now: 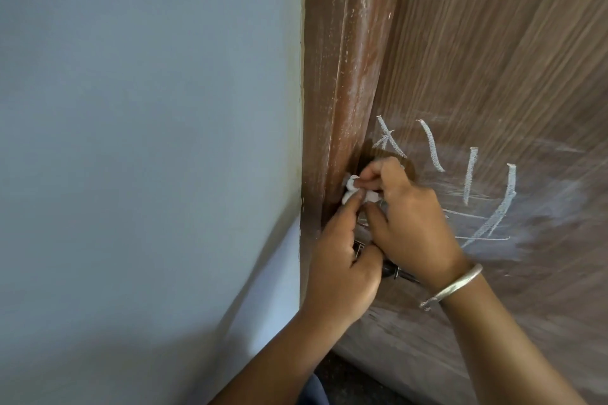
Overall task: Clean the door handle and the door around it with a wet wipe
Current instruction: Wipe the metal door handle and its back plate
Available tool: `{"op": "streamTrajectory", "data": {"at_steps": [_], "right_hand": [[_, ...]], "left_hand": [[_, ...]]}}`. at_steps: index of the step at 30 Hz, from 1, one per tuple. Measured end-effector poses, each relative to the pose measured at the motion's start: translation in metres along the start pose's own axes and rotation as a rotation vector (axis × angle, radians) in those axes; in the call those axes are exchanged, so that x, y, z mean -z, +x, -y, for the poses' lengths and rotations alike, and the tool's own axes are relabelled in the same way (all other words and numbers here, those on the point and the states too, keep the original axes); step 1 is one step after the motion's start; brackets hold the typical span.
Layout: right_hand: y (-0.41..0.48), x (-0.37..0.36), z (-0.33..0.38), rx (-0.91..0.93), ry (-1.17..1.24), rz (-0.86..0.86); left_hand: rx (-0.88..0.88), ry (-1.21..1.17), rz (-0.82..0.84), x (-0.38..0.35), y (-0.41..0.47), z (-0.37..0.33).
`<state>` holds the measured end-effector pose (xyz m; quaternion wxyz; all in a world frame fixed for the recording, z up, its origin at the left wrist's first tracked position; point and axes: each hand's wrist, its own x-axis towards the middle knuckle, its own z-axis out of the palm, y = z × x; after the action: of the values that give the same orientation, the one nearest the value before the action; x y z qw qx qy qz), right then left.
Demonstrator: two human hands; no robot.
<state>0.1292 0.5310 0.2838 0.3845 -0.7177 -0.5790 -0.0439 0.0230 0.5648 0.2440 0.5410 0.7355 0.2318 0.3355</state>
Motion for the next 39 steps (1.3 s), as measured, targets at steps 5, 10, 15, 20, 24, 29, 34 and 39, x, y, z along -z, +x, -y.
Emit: {"op": "streamTrajectory", "data": {"at_steps": [5, 10, 15, 20, 24, 29, 34, 39], "right_hand": [[-0.012, 0.02, -0.014, -0.055, 0.123, -0.081], [-0.027, 0.042, -0.026, -0.14, 0.103, -0.167], [-0.039, 0.043, -0.029, -0.136, 0.044, -0.13], [-0.043, 0.039, -0.027, -0.138, 0.057, -0.105], [-0.04, 0.038, -0.025, -0.132, 0.064, -0.084], [-0.037, 0.036, -0.024, -0.114, 0.023, -0.061], [-0.036, 0.035, -0.023, -0.096, 0.017, -0.051], [-0.033, 0.033, -0.025, -0.097, 0.029, -0.041]], "left_hand": [[0.066, 0.12, 0.07, -0.008, 0.005, -0.004], [0.28, 0.024, 0.115, -0.009, 0.02, -0.009], [0.478, -0.123, 0.12, -0.006, 0.03, -0.004], [0.36, -0.078, 0.088, -0.001, 0.017, 0.003], [0.306, -0.068, 0.064, -0.003, 0.014, 0.01], [0.387, -0.143, 0.14, 0.0, 0.027, 0.009], [0.278, -0.122, -0.032, -0.006, 0.01, 0.014], [0.278, -0.245, 0.027, -0.009, 0.017, 0.011]]}}
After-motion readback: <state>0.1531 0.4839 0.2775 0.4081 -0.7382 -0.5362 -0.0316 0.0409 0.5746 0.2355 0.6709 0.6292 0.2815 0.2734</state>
